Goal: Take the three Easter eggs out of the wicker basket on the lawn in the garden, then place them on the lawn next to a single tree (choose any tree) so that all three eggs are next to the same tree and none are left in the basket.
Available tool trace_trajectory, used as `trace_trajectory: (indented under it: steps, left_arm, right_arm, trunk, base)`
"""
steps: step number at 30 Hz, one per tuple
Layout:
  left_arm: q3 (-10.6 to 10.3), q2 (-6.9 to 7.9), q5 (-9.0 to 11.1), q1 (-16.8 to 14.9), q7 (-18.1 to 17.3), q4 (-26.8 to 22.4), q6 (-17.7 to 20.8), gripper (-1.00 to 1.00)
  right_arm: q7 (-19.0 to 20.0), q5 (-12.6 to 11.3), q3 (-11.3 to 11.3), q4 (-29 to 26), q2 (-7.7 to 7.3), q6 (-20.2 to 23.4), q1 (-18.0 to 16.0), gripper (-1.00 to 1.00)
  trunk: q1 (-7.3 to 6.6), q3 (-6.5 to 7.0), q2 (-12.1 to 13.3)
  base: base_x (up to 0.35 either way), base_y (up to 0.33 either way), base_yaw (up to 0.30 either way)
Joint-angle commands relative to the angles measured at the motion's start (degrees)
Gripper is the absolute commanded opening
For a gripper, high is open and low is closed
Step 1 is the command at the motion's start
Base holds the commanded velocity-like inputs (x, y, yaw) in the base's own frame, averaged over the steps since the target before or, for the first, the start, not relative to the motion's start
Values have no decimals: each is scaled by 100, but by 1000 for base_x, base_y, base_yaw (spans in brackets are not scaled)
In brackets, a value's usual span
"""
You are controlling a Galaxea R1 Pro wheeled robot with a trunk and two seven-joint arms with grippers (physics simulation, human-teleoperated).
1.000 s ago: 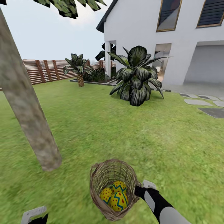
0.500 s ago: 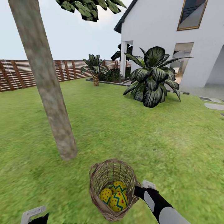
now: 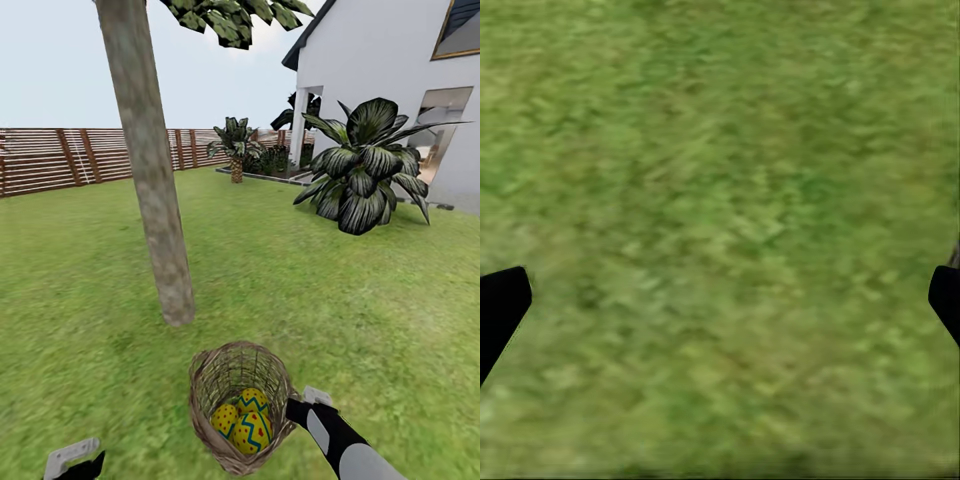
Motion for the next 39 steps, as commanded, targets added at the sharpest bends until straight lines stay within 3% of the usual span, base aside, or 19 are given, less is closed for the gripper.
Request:
trace_trajectory:
  steps: [1, 6, 10, 13, 39]
  left_arm:
    - [-6, 3, 59, 1, 36, -9, 26, 100]
    - [-6, 3, 59, 1, 36, -10, 32, 100]
    - [-6, 3, 59, 1, 36, -9, 29, 100]
    - [-6, 3, 59, 1, 36, -11, 28, 100]
    - [-6, 3, 68, 1, 18, -9, 26, 100]
  right_arm:
    - [-6, -24, -23, -13, 6, 34, -2, -100]
    - [-6, -24, -23, -10, 7, 34, -2, -100]
    - [-36, -31, 232, 4, 7, 27, -2, -100]
    - [-42, -32, 275, 6, 7, 26, -2, -100]
    - [-42, -33, 293, 8, 15, 26, -2, -100]
  trunk:
    - [-3, -5, -4]
    - [-3, -5, -4]
    - [-3, -5, -4]
    - [-3, -5, -4]
    - [-3, -5, -4]
  base:
    - [-313, 152, 289]
    - [-290, 189, 289]
    - [-269, 215, 289]
    - [-255, 216, 289]
    - [-17, 43, 289]
